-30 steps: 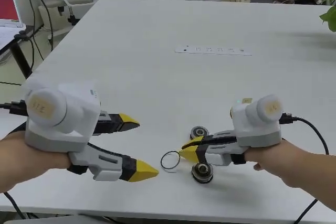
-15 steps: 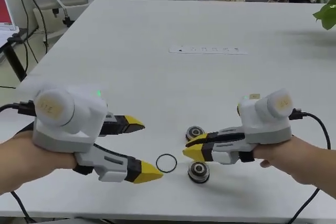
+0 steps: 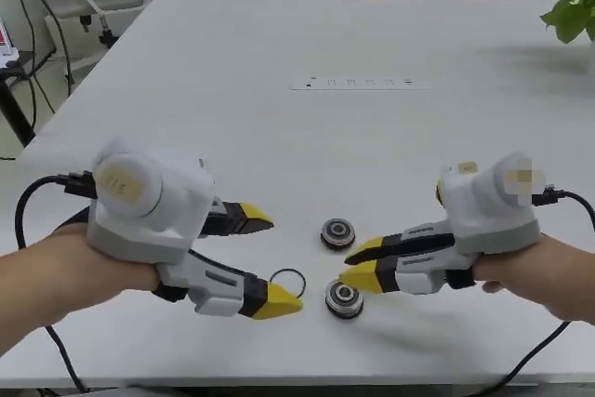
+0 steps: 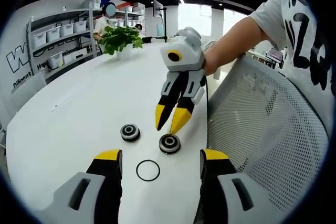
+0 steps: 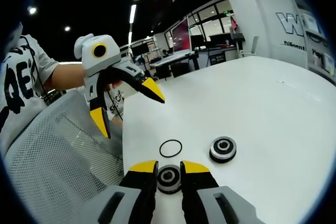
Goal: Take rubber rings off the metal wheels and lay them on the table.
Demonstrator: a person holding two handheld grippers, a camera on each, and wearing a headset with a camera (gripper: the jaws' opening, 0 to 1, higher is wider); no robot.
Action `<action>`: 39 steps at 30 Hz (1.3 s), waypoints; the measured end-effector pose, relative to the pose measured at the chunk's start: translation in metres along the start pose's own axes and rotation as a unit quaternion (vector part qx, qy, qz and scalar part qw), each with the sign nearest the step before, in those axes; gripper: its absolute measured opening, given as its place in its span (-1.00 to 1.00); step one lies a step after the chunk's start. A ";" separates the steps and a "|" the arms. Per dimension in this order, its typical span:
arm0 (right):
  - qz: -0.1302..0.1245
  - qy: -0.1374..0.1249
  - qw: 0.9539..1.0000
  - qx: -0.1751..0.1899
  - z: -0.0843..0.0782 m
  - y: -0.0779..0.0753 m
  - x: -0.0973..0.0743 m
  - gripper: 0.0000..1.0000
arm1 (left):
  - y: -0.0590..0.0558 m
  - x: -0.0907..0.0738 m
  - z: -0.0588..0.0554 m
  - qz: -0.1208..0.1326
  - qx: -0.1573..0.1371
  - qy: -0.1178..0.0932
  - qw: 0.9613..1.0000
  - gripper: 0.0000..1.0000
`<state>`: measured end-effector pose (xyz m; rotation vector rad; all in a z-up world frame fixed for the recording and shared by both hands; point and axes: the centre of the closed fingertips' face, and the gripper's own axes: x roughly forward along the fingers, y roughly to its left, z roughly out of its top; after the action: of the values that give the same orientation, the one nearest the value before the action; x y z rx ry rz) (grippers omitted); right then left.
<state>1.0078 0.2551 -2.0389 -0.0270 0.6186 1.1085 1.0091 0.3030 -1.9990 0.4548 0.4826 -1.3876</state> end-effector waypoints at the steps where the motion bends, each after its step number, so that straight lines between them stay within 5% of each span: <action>1: 0.000 0.003 1.000 -0.001 -0.002 0.000 -0.001 -0.71 | -0.001 0.002 0.001 -0.004 -0.001 0.000 1.000 0.12; 24: -0.004 0.053 0.998 -0.028 -0.038 -0.003 -0.009 -0.65 | -0.012 0.038 -0.007 -0.045 -0.003 0.031 0.999 -0.05; 39: -0.002 0.067 0.997 -0.040 -0.046 -0.003 0.001 -0.67 | -0.019 0.056 -0.017 -0.062 -0.005 0.051 0.997 -0.21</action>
<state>0.9902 0.2395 -2.0782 -0.1720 0.6927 1.1331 0.9965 0.2642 -2.0452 0.4958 0.6091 -1.4851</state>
